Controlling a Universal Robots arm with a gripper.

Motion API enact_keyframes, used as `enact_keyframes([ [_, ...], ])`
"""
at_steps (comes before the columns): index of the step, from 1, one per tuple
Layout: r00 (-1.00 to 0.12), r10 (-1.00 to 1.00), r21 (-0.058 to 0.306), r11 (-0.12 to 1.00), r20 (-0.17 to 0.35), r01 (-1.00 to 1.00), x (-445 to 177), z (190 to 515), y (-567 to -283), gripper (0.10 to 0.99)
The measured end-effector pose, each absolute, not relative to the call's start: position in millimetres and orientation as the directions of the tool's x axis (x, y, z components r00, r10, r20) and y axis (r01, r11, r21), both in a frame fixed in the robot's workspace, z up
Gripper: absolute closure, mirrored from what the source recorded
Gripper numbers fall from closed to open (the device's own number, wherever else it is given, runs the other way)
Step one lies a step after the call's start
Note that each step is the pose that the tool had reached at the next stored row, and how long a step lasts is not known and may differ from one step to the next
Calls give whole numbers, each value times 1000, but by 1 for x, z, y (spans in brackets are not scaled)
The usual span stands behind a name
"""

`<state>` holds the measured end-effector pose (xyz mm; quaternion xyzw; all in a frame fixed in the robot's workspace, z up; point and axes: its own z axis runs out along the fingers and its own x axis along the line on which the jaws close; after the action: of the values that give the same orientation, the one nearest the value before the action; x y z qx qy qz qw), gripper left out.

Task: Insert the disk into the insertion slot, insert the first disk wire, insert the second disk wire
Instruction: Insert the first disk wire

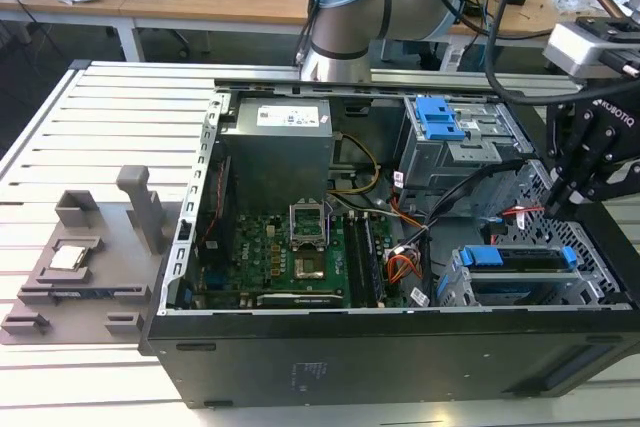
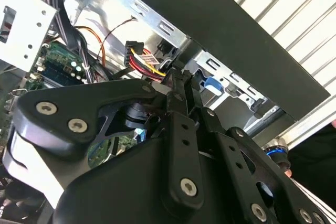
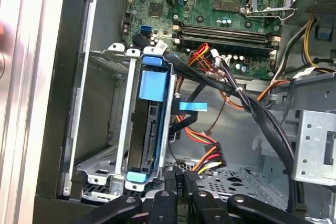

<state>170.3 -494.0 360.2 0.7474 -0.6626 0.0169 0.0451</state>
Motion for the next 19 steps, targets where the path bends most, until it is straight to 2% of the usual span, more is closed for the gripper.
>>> enact_keyframes([
  [6, 112, -990, 45, -109, 84, -993, 170, 358, -504, 910],
  [9, 62, -995, 45, -59, 83, -997, 170, 357, -505, 910],
  [19, 62, -996, 44, -59, 71, -997, 152, 356, -523, 910],
])
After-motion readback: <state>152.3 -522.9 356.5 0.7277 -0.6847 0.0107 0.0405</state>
